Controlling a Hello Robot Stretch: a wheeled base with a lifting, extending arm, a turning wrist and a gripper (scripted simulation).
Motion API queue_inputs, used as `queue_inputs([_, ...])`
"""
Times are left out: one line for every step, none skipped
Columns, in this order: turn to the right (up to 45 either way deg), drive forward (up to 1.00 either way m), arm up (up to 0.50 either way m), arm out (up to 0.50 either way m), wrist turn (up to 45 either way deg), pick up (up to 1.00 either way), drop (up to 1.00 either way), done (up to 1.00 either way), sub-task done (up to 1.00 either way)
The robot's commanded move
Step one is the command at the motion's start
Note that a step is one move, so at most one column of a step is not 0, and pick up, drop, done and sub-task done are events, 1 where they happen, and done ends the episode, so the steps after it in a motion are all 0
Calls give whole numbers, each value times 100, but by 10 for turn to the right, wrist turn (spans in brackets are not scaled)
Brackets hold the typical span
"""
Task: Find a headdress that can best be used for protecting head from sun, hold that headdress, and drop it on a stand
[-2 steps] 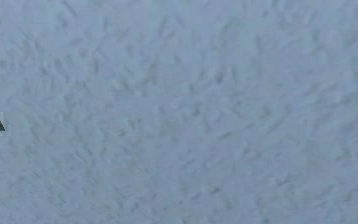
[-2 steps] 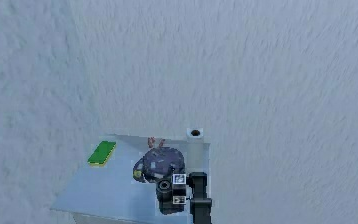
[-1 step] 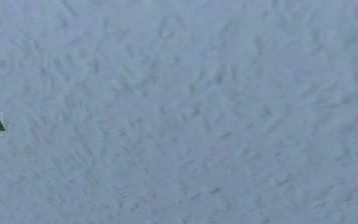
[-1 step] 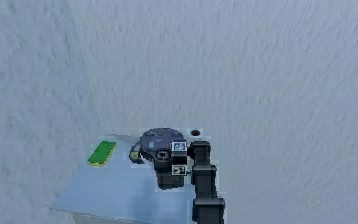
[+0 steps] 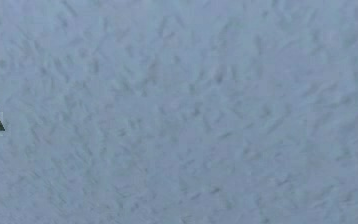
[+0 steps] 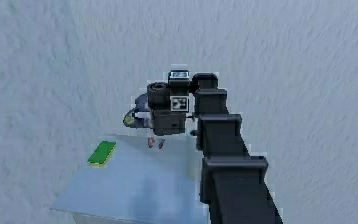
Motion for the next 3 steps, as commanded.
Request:
queue_inputs([0,0,0,0,-450,0,0,0,0])
queue_inputs([0,0,0,0,-450,0,0,0,0])
queue_inputs([0,0,0,0,-270,0,0,0,0])
